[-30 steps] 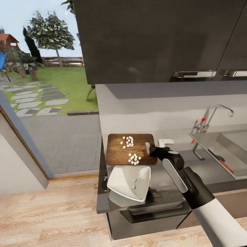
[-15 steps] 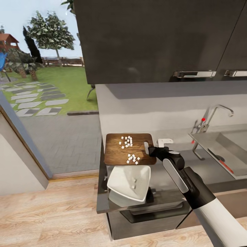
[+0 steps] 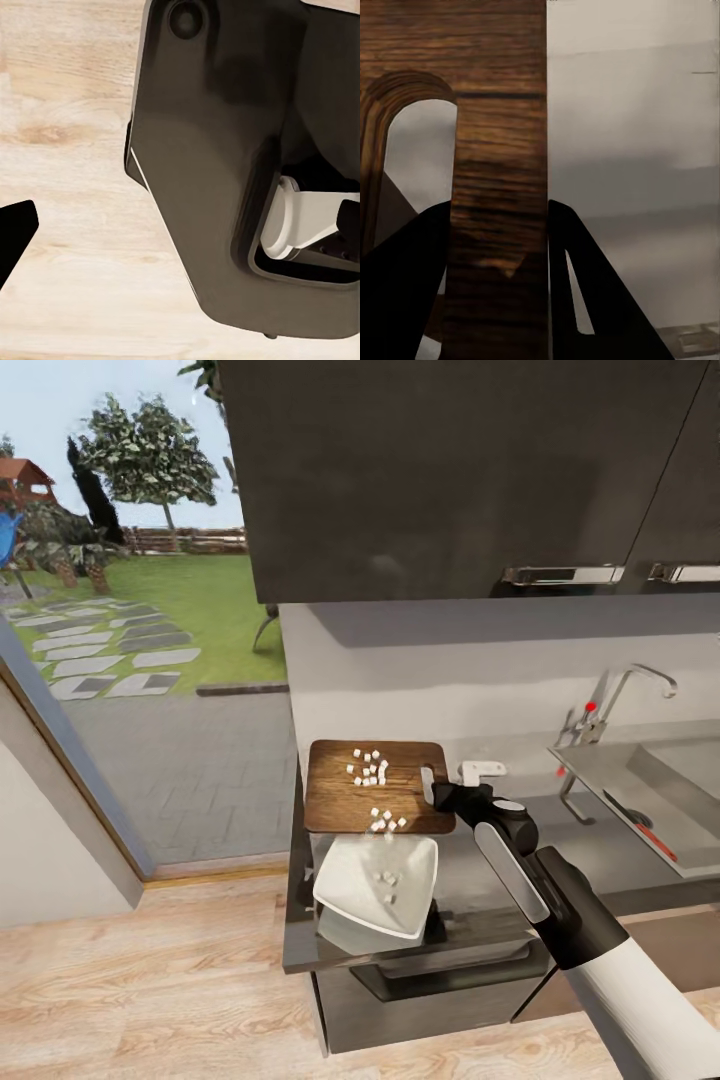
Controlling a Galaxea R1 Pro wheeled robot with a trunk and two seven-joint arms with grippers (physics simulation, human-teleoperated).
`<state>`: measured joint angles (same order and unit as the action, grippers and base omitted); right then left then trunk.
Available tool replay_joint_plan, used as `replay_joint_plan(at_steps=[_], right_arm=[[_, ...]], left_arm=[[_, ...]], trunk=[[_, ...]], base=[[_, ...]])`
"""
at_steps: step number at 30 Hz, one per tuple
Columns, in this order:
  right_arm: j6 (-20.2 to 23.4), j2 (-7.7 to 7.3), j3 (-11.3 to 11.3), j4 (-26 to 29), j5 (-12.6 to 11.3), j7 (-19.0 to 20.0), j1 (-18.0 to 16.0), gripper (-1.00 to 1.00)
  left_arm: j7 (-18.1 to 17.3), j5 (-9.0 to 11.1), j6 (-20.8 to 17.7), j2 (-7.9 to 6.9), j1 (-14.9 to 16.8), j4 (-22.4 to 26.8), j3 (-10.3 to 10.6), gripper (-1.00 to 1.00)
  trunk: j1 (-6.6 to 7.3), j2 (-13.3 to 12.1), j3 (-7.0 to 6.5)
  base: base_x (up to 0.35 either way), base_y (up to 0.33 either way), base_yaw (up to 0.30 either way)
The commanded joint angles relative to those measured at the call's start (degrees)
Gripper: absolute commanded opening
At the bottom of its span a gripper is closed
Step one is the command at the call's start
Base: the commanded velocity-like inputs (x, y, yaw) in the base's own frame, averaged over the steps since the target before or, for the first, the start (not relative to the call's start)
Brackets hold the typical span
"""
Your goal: In the kitchen, take the Vidalia onion out of the sink, dice it on the chopping board with the paring knife, put the diced onion into the bowl on the countertop, then place both the paring knife and the chopping board into the sink.
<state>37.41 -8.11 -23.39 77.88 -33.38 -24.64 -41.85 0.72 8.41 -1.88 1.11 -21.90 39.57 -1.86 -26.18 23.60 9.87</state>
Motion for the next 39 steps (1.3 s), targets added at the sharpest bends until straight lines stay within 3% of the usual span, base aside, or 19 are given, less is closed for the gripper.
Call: replay_joint_plan(at_steps=[1, 11, 27, 39], right_arm=[[0.1, -0.06, -0.2, 0.1, -0.6, -0.6, -0.1, -1.0], [-0.2, -0.06, -0.2, 0.1, -0.5, -0.6, -0.1, -1.0], [-4.3, -0.43, -0.3, -0.4, -0.1, -0.6, -0.1, -1.0], [-5.1, -0.55, -0.3, -0.6, 1.6, -0.6, -0.1, -1.0]], left_arm=[[0.1, 0.5, -0.2, 0.04, 0.0, 0.2, -0.1, 1.0], [0.1, 0.5, -0.2, 0.04, 0.0, 0.1, -0.1, 1.0], [0.1, 0.5, -0.2, 0.04, 0.0, 0.1, -0.1, 1.0], [0.1, 0.5, -0.2, 0.04, 0.0, 0.1, -0.1, 1.0]], trunk=[[-0.04, 0.1, 0.11], [-0.04, 0.1, 0.11], [-0.04, 0.1, 0.11], [-0.04, 0.1, 0.11]], base=[[0.0, 0.0, 0.0], [0.0, 0.0, 0.0], [0.0, 0.0, 0.0], [0.0, 0.0, 0.0]])
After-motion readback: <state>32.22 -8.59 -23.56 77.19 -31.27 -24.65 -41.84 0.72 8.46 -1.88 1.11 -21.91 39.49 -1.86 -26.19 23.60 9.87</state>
